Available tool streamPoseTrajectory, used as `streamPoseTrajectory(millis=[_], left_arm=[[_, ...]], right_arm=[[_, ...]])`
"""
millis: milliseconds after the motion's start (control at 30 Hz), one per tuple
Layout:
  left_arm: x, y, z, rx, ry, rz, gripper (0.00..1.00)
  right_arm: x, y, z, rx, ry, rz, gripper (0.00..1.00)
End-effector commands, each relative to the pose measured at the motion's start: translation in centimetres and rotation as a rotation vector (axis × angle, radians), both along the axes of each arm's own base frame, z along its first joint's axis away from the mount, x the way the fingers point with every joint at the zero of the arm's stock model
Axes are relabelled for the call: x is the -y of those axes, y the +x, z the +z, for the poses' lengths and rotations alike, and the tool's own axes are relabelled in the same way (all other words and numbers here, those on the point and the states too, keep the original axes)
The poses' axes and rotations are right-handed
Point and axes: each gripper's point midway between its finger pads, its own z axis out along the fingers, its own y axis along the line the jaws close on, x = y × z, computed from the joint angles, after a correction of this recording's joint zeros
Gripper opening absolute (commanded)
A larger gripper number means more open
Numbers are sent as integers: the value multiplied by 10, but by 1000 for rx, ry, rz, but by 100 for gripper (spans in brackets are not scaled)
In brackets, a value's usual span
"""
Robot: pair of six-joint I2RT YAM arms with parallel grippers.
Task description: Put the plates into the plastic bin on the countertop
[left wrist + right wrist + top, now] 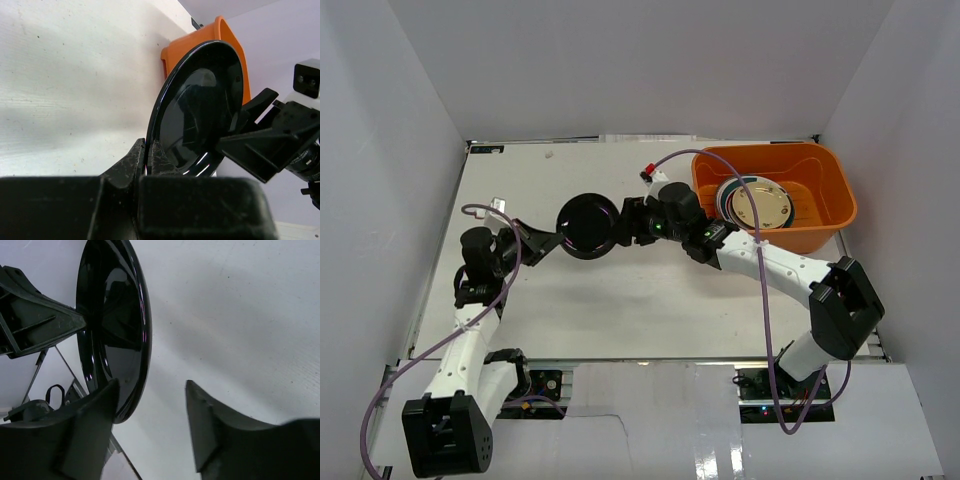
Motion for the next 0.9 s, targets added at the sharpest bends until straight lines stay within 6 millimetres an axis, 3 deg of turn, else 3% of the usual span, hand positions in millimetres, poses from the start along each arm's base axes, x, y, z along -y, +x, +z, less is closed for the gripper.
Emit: streamPoseTrajectory(millis=[0,100,133,167,200,233,333,367,400,433,467,500,533,567,633,667,733,767,867], left_arm=[[11,-10,19,56,-5,-69,0],[18,-19,23,77,-9,-120,0],[20,-21,22,75,-8,-134,3],[21,-23,21,76,-6,-151,10],[24,-25,21,84,5,-169,19],[26,-28,19,79,7,-189,42],[28,-34,12,62,31,-220,76],[28,-35,13,69,40,-227,91],[28,-36,13,82,62,-239,96],[28,-39,11,73,76,-247,98],[29,-39,18,98,95,-255,98],[29,-40,22,118,115,-259,98],[27,-42,22,134,151,-265,98],[27,-42,25,153,171,-267,98],[26,-46,31,206,222,-281,98],[26,-47,31,220,235,-285,98],[23,-48,28,224,264,-269,98],[34,-55,25,239,278,-315,98],[35,-59,8,237,328,-315,98]], right_arm=[[-5,14,28,57,72,-40,57],[-7,19,32,55,81,-43,30],[-8,19,33,57,85,-42,13],[-7,21,38,64,91,-51,8],[-4,22,40,67,94,-61,8],[2,26,44,80,95,-93,8],[33,39,70,128,129,-172,8],[60,50,90,161,160,-229,8],[78,56,91,167,161,-265,8],[96,61,95,167,167,-292,8],[140,76,114,204,188,-391,8],[165,82,117,218,184,-446,8],[193,81,116,221,160,-516,8],[237,95,113,232,120,-630,8],[287,100,105,241,64,-769,8],[325,103,89,203,11,-869,8],[356,104,64,149,-28,-928,8],[381,105,56,127,-33,-988,8],[400,113,34,65,-51,-1040,8]])
